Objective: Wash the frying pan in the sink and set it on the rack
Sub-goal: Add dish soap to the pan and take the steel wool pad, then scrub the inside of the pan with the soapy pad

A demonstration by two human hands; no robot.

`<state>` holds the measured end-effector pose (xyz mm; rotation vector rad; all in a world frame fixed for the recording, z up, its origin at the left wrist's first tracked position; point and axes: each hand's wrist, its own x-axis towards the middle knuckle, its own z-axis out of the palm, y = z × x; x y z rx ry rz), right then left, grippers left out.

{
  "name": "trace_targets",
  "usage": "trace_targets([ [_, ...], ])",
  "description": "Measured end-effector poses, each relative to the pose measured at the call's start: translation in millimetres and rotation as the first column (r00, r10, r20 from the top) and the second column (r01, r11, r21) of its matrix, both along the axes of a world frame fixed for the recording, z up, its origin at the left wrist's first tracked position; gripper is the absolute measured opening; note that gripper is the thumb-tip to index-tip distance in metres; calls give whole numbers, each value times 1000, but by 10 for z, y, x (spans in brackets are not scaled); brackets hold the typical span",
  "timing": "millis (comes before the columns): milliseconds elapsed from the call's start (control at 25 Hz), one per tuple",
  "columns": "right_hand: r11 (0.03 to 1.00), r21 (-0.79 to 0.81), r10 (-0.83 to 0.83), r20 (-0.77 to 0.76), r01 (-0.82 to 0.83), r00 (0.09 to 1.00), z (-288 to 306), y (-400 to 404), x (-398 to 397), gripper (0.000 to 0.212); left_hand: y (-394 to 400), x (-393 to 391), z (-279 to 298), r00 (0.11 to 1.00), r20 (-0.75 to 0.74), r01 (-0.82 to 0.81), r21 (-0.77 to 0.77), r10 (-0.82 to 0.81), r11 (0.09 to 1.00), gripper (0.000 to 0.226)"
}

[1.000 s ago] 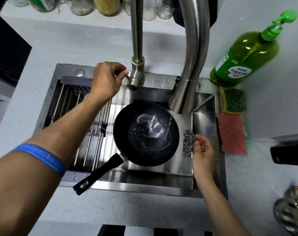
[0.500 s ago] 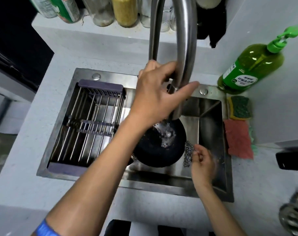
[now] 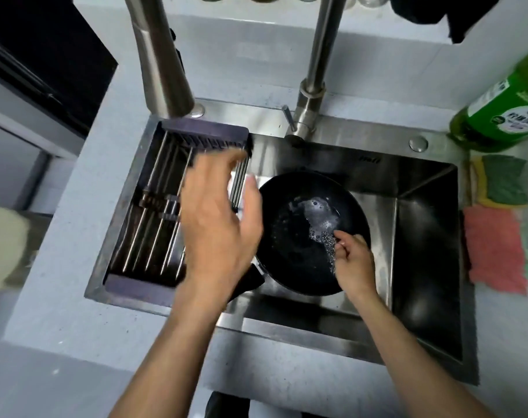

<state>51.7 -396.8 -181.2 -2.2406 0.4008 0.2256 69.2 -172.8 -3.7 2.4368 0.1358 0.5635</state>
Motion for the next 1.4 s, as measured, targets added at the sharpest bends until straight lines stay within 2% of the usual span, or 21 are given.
trace_targets([
  [40,997,-53,55,13,-54,998,-118,36,131,36,-152,-286,-301,942,-310,162,83,-129,983,41],
  [80,984,-113,137,-4,-136,991,-244,91,245,38,-232,-527,-574,780,-608,295,152,-146,943,55],
  [120,952,-169,250,-53,-255,967,-381,162,332,41,-230,-709,-854,622,-781,368,222,-62,903,68],
  [160,902,-201,363,-127,-382,923,-530,209,391,43,-203,-788,-1070,528,-849,392,274,30,878,76],
  [280,741,-259,521,-359,-619,774,-750,175,393,50,-140,-730,-1329,467,-881,425,296,73,856,56],
  [360,599,-428,547,-399,-677,736,-789,47,353,56,-132,-650,-1424,437,-900,424,219,13,879,45],
  [440,543,-420,612,-394,-727,685,-818,74,344,63,-129,-621,-1473,430,-903,398,191,2,897,46],
  [560,614,-199,660,-401,-764,635,-918,187,562,71,-142,-616,-1538,446,-892,394,268,72,879,55],
  [680,769,-120,525,-440,-628,728,-960,-43,543,77,-69,-565,-1673,455,-886,371,277,87,886,60],
  [720,772,-92,539,-428,-629,725,-939,-61,363,78,-60,-562,-1690,445,-891,383,283,93,879,60],
  [800,668,-14,703,-313,-744,638,-895,115,129,72,-78,-566,-1706,448,-887,388,303,109,871,58],
  [840,653,11,740,-218,-757,636,-953,192,223,67,-94,-572,-1723,458,-882,391,310,109,866,57],
  [880,696,5,704,-201,-718,681,-986,192,431,61,-114,-574,-1745,468,-878,400,316,105,860,57],
  [960,847,-97,485,-265,-523,834,-1032,32,648,58,-115,-584,-1813,474,-873,413,333,112,848,56],
  [1000,876,-128,405,-326,-465,854,-1030,-56,537,63,-96,-588,-1830,468,-875,415,343,126,843,52],
  [1080,853,47,489,-416,-519,766,-959,60,110,78,-82,-583,-1842,470,-873,420,355,134,835,44],
  [1120,810,181,580,-389,-558,715,-930,213,41,80,-85,-595,-1834,470,-873,427,354,131,832,43],
  [1160,782,293,622,-320,-549,715,-921,312,166,79,-92,-602,-1838,472,-873,433,351,123,830,45],
  [1200,798,314,597,-296,-514,746,-932,315,403,73,-101,-600,-1845,475,-872,445,352,116,824,48],
  [1320,876,86,464,-416,-474,782,-956,-17,641,63,-84,-582,-1860,478,-869,435,361,128,825,51],
  [1400,786,158,602,-420,-598,679,-980,31,182,62,-80,-602,-1853,493,-859,433,379,137,818,46],
])
